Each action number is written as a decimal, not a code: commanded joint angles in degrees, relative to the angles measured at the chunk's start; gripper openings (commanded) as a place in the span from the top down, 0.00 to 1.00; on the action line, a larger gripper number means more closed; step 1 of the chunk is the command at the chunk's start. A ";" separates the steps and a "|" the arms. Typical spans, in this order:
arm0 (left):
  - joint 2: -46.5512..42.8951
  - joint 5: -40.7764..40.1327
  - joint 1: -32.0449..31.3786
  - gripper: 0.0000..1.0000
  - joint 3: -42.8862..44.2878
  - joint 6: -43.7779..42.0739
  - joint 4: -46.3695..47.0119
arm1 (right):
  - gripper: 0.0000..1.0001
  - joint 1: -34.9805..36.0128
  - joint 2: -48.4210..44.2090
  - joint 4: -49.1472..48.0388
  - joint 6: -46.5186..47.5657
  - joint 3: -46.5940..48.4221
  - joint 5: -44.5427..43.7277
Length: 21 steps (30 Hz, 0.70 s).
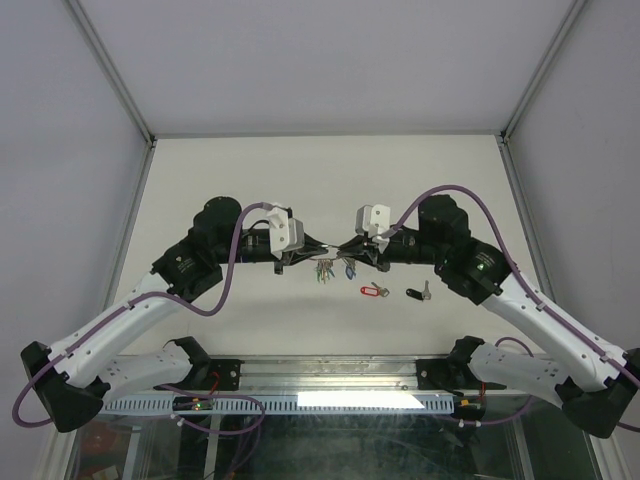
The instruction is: Put the keys on the keyring
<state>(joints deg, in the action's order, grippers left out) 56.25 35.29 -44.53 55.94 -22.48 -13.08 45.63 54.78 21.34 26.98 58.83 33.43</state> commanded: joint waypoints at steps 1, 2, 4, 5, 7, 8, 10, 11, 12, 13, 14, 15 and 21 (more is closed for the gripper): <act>-0.94 -0.46 0.39 1.00 2.87 -1.15 0.82 | 0.90 0.50 -2.23 -7.53 -2.02 -1.25 0.17; -1.27 -0.75 0.34 1.00 2.78 -1.16 1.03 | 0.83 0.51 -2.89 -7.93 -2.33 -1.82 -0.54; -1.92 -1.23 0.35 1.00 2.48 -0.88 1.54 | 0.71 0.49 -4.56 -9.14 -3.13 -3.50 -2.50; -2.13 -1.53 0.40 1.00 2.42 -0.78 1.78 | 0.68 0.48 -5.62 -10.07 -3.49 -4.40 -3.67; -2.48 -2.00 0.36 1.00 2.30 -0.65 1.95 | 0.64 0.50 -7.80 -11.68 -4.04 -6.54 -6.39; -2.58 -2.24 0.41 1.00 2.20 -0.57 2.03 | 0.62 0.54 -8.83 -12.53 -4.31 -7.63 -7.70; -2.87 -2.77 0.41 1.00 2.10 -0.31 2.24 | 0.60 0.45 -11.16 -13.92 -4.81 -9.69 -10.18; -3.02 -3.14 0.41 1.00 2.05 -0.08 2.46 | 0.60 0.51 -12.09 -14.76 -4.91 -10.85 -11.23; -3.11 -3.74 0.41 1.00 1.94 0.09 2.65 | 0.59 0.45 -12.86 -15.66 -4.85 -12.02 -12.00; -3.16 -4.34 0.41 1.00 1.91 0.33 2.75 | 0.58 0.46 -13.62 -16.73 -4.77 -13.30 -12.48; -3.16 -4.88 0.36 1.00 1.77 0.60 2.93 | 0.56 0.49 -14.17 -17.86 -4.52 -15.03 -12.61; -3.16 -5.42 0.37 1.00 1.74 0.86 3.19 | 0.55 0.51 -14.66 -19.30 -3.96 -16.37 -12.71; -3.05 -7.51 0.40 1.00 1.63 1.56 3.67 | 0.53 0.50 -15.50 -27.43 -0.18 -23.08 -12.45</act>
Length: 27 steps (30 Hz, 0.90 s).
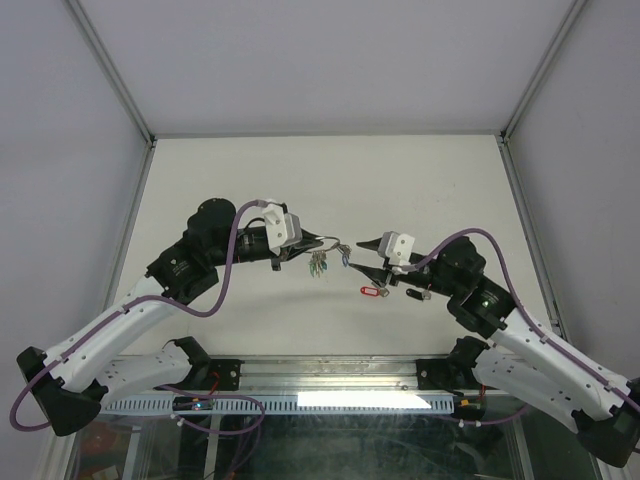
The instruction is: Put the keys on the keyring
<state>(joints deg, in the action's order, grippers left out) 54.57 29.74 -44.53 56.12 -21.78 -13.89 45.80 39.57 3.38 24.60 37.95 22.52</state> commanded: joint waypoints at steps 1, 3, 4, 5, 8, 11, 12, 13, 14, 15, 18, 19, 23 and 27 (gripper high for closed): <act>-1.43 -2.01 0.41 1.00 1.43 0.86 4.49 | 0.53 0.32 -0.15 -10.34 2.20 -2.79 -1.54; -1.56 -2.25 0.49 1.00 1.23 0.86 4.57 | 0.53 0.34 0.40 -11.57 2.20 -3.16 -1.54; -1.57 -2.23 0.42 1.00 1.24 0.82 4.56 | 0.54 0.32 0.94 -11.89 3.56 -3.03 -2.43; -1.58 -2.27 0.47 1.00 1.19 0.78 4.54 | 0.57 0.32 1.49 -12.23 4.14 -2.85 -3.20; -1.57 -2.07 0.49 1.00 1.10 0.78 4.56 | 0.62 0.33 2.58 -13.69 4.08 -2.62 -3.40; -1.65 -2.05 0.50 1.00 1.13 0.77 4.57 | 0.66 0.32 2.95 -15.21 3.62 -2.80 -3.28; -1.66 -2.05 0.46 1.00 1.10 0.77 4.51 | 0.66 0.32 3.08 -15.40 3.52 -2.71 -3.28; -1.66 -2.09 0.45 1.00 1.14 0.77 4.52 | 0.67 0.27 3.13 -15.48 3.48 -2.67 -3.44; -1.66 -2.06 0.49 1.00 1.06 0.82 4.51 | 0.68 0.31 3.14 -15.50 3.44 -2.63 -3.53; -1.67 -2.05 0.46 1.00 1.03 0.78 4.57 | 0.69 0.27 3.02 -15.58 3.36 -2.58 -3.59; -1.65 -1.97 0.45 1.00 1.01 0.77 4.57 | 0.71 0.32 2.36 -15.73 3.25 -2.86 -4.17; -1.66 -1.96 0.47 1.00 1.02 0.80 4.52 | 0.72 0.32 2.17 -15.76 3.26 -2.88 -4.46; -1.66 -1.95 0.46 1.00 1.02 0.74 4.50 | 0.73 0.34 1.74 -15.84 3.18 -3.01 -5.06; -1.66 -1.88 0.50 1.00 1.02 0.69 4.53 | 0.73 0.30 1.81 -16.09 3.09 -3.06 -4.96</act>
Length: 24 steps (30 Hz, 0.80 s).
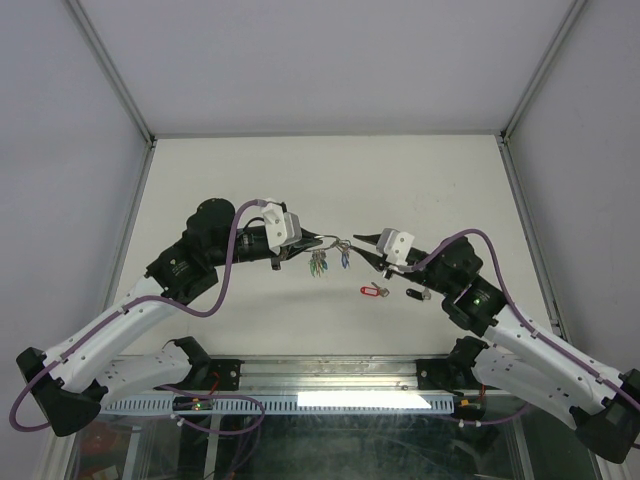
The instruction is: Put the keys on the keyring
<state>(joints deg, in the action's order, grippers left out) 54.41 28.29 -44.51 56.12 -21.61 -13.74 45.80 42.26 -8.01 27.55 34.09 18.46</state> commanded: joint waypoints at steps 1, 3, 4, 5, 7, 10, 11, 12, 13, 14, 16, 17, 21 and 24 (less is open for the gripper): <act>-1.50 -0.43 0.43 1.00 1.03 0.51 4.42 | 0.73 0.34 -0.87 -4.78 0.14 0.84 -0.92; -1.50 -0.43 0.47 1.00 1.02 0.51 4.40 | 0.73 0.29 -0.97 -4.88 0.06 0.81 -1.05; -1.50 -0.43 0.47 1.00 1.01 0.51 4.37 | 0.72 0.34 -1.04 -4.96 0.05 0.81 -1.02; -1.46 -0.43 0.48 1.00 1.01 0.51 4.40 | 0.71 0.34 -1.12 -5.07 -0.02 0.73 -1.02; -1.42 -0.43 0.43 1.00 1.01 0.51 4.41 | 0.70 0.34 -1.13 -5.44 -0.19 0.68 -1.20; -1.41 -0.44 0.42 1.00 1.01 0.51 4.37 | 0.68 0.34 -1.13 -6.31 -0.58 0.41 -1.49; -1.41 -0.43 0.44 1.00 0.99 0.51 4.37 | 0.67 0.32 -1.13 -6.63 -0.72 0.44 -1.45; -1.41 -0.43 0.46 1.00 1.01 0.51 4.40 | 0.66 0.32 -1.05 -6.95 -0.86 0.38 -1.45; -1.41 -0.43 0.48 1.00 1.07 0.51 4.37 | 0.65 0.30 -1.02 -7.35 -0.98 0.40 -1.53; -1.41 -0.39 0.46 1.00 0.99 0.56 4.41 | 0.65 0.29 -0.98 -7.68 -1.12 0.29 -1.58; -1.41 -0.35 0.45 1.00 0.95 0.51 4.38 | 0.64 0.34 -0.96 -8.64 -1.45 0.08 -1.71; -1.41 -0.35 0.42 1.00 0.98 0.51 4.39 | 0.64 0.32 -0.95 -9.13 -1.71 -0.10 -1.82; -1.42 -0.27 0.43 1.00 0.99 0.52 4.40 | 0.64 0.34 -0.42 -11.35 -2.92 -0.41 -1.60; -1.35 -0.30 0.47 1.00 0.99 0.56 4.37 | 0.64 0.29 0.26 -13.00 -3.67 -0.66 -1.33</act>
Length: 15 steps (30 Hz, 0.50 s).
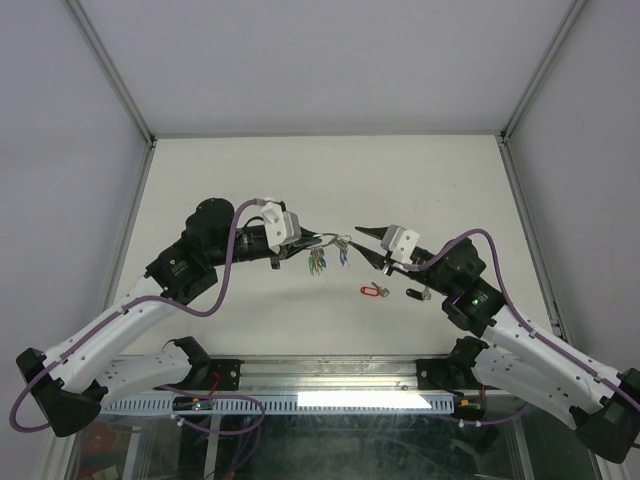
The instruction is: Put the keys on the keyring
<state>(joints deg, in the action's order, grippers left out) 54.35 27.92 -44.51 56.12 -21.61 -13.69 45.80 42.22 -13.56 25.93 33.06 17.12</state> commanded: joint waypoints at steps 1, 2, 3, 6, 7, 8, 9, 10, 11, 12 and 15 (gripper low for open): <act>-1.34 0.18 0.41 1.00 0.94 0.50 4.37 | 0.64 0.33 0.58 -7.95 -2.29 0.30 0.08; -1.35 0.12 0.43 1.00 0.93 0.49 4.37 | 0.64 0.34 0.81 -8.50 -2.51 0.28 0.10; -1.35 0.12 0.47 1.00 0.92 0.43 4.38 | 0.64 0.34 1.09 -8.95 -2.69 0.21 0.32; -1.26 0.20 0.48 1.00 0.96 0.40 4.36 | 0.64 0.33 1.67 -10.44 -3.08 0.09 0.44; -1.24 0.20 0.48 1.00 0.94 0.42 4.35 | 0.64 0.34 1.86 -11.04 -3.08 0.00 0.44; -1.26 0.20 0.41 1.00 0.95 0.42 4.29 | 0.65 0.28 2.11 -11.51 -3.99 0.06 0.76; -1.26 0.20 0.47 1.00 0.97 0.43 4.34 | 0.65 0.30 2.28 -11.99 -4.36 0.04 0.85; -1.26 0.20 0.44 1.00 0.94 0.47 4.37 | 0.65 0.29 2.48 -12.20 -4.46 0.02 1.01; -1.24 0.20 0.47 1.00 0.93 0.43 4.38 | 0.65 0.29 2.69 -12.38 -4.56 0.06 1.02; -1.26 0.20 0.44 1.00 0.92 0.42 4.31 | 0.66 0.31 2.91 -12.54 -4.65 0.00 1.06; -1.31 0.16 0.45 1.00 0.92 0.39 4.38 | 0.67 0.26 3.36 -12.25 -4.35 0.09 1.27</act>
<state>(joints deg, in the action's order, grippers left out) 54.33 27.73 -44.51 56.12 -21.61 -13.72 45.80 45.19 -21.30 22.59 32.86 17.47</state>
